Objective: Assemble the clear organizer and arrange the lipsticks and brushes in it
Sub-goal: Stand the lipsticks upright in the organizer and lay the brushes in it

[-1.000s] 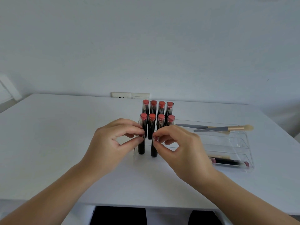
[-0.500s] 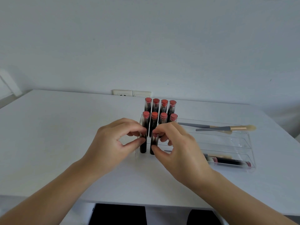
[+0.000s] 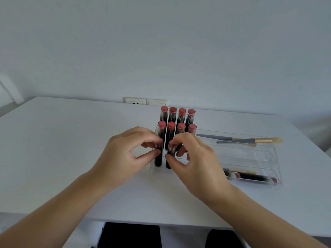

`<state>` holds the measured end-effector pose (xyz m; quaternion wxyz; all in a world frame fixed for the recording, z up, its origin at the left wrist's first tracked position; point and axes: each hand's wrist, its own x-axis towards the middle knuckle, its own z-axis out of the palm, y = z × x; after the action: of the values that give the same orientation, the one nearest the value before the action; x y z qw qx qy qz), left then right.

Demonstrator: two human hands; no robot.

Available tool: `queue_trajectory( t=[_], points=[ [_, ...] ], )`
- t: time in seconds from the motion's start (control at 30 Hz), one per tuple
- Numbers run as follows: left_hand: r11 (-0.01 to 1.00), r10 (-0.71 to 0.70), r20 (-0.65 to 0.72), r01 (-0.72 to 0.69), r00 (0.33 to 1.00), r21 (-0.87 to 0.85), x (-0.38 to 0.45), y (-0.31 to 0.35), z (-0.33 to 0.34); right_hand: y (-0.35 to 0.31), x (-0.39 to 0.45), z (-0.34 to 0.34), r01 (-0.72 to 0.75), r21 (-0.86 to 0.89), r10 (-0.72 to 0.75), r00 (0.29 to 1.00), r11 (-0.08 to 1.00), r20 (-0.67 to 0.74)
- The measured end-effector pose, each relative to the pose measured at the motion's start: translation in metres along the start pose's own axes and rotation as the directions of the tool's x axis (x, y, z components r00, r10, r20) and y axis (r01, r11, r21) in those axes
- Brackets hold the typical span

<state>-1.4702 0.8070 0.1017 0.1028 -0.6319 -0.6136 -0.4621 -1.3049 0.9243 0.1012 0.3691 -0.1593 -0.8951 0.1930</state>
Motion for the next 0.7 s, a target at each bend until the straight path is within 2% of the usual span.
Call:
queue_trajectory(
  t=[0.2, 0.4, 0.7],
  points=[
    [1.000, -0.005, 0.016, 0.005, 1.000, -0.001, -0.0012, -0.0012, 0.0013, -0.0018, 0.0010, 0.0024, 0.003, 0.024, -0.003, 1.000, 1.000, -0.016],
    [0.990, -0.120, 0.022, 0.122, 0.992, -0.078, -0.0017, 0.0022, 0.0024, -0.0001, -0.0006, 0.0010, 0.024, -0.041, -0.024, 1.000, 0.999, -0.007],
    [0.988, -0.138, 0.048, 0.140, 0.989, -0.058, -0.0057, 0.0001, 0.0039, 0.0000, -0.0025, 0.0013, 0.058, -0.100, -0.059, 0.998, 0.993, -0.010]
  ],
)
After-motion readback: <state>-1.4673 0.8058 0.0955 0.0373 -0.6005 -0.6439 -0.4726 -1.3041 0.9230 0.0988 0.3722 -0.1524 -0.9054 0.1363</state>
